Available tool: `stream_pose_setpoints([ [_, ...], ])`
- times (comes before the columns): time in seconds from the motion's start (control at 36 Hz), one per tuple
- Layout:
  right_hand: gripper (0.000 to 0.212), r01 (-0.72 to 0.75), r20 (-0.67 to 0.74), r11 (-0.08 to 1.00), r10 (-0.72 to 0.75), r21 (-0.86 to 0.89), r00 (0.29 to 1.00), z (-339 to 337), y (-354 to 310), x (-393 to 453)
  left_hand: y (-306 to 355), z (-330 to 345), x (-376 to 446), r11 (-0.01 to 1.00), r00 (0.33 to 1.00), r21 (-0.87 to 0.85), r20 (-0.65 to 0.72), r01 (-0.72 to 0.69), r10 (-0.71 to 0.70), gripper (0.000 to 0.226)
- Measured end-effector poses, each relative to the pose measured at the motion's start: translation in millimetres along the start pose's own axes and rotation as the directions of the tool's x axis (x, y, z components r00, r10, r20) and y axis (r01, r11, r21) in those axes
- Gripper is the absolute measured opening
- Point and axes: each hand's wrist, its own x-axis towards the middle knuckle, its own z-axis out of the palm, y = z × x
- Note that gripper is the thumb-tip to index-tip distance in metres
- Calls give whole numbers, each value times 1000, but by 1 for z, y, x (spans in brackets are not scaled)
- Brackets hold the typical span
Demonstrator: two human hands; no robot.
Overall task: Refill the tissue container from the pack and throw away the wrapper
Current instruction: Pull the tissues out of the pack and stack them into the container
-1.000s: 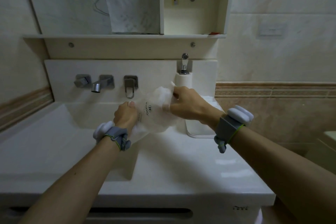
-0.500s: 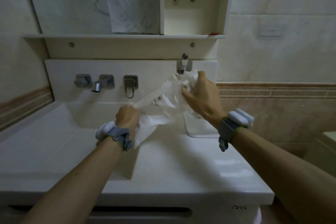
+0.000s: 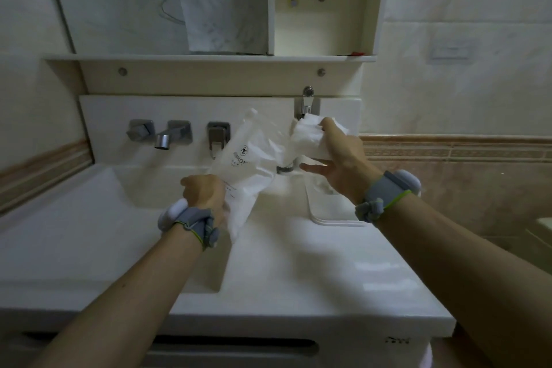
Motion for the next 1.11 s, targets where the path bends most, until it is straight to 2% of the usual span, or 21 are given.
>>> stream_pose_setpoints([
  [0.11,42,87,-106,994,-79,73,991,7,4,-2,-1,2,1,1000,1000,-29,-21,12,-12,48],
  [0.17,41,87,-100,994,-81,60,992,10,7,-3,-1,1,3,998,999,-58,-18,38,-39,47],
  [0.31,7,31,2,997,-31,67,1000,14,10,-6,-6,-2,2,1000,999,1,29,-17,17,40],
  [0.33,7,22,27,998,-24,60,999,15,12,-6,-7,-3,0,997,997,35,48,-62,60,34],
  [0.42,27,19,108,1000,-21,18,994,19,17,-7,-7,-2,-9,974,976,110,118,-197,184,23],
  [0.47,28,23,133,1000,-25,11,991,21,19,-9,-7,1,-10,979,972,50,138,-197,188,25],
  [0.58,36,17,78,1000,-18,21,997,24,18,-7,-6,0,-9,988,965,-56,210,-147,155,29],
  [0.64,24,15,33,1000,-16,20,999,23,16,-4,-1,-7,-24,985,949,-150,290,-81,122,24],
  [0.69,10,0,15,999,-1,33,1000,22,13,-4,5,-14,-41,978,906,-206,406,-35,119,13],
  [0.75,11,-14,3,998,14,55,1000,20,11,-3,11,-19,-47,980,842,-195,524,-31,131,9],
  [0.86,13,-47,-1,998,47,45,999,13,9,1,19,-30,-39,989,664,-117,733,-94,150,38],
  [0.92,12,-72,5,997,72,22,997,9,7,2,18,-31,-32,989,627,-102,765,-104,145,56],
  [0.97,13,-102,19,995,102,-6,995,5,6,4,17,-30,-30,982,644,-116,743,-146,183,59],
  [1.03,19,-116,26,993,116,-23,993,0,6,6,14,-27,-28,969,694,-126,678,-213,241,49],
  [1.08,19,-68,-4,995,68,-79,998,-4,7,10,8,-25,-25,956,750,-82,603,-282,272,42],
  [1.11,27,-31,-25,992,28,-122,999,-6,8,12,4,-24,-23,948,765,-56,577,-312,286,44],
])
